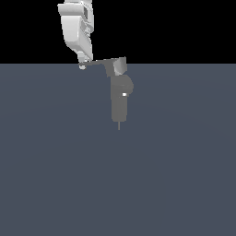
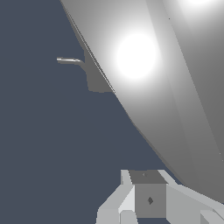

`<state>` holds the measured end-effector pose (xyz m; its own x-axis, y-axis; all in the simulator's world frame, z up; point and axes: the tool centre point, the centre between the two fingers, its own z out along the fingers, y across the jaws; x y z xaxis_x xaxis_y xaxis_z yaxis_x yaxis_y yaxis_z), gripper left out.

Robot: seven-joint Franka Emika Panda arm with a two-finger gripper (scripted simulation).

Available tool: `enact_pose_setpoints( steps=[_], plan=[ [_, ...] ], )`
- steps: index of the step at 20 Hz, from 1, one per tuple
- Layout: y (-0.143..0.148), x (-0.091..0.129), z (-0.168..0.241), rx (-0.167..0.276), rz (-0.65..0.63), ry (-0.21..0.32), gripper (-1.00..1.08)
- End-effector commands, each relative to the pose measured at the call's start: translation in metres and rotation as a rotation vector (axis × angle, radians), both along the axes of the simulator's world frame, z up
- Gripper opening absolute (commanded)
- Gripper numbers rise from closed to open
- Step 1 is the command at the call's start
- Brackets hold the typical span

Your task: Turn on the faucet by rotating a designated handle.

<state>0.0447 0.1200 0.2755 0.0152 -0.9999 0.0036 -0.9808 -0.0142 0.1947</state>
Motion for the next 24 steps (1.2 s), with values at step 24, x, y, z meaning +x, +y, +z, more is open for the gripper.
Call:
enact_pose_setpoints(
  steps=[24],
  plan=[
    [-0.032,-0.057,0.011,-0.002,0.001,0.004,-1.0]
  ],
)
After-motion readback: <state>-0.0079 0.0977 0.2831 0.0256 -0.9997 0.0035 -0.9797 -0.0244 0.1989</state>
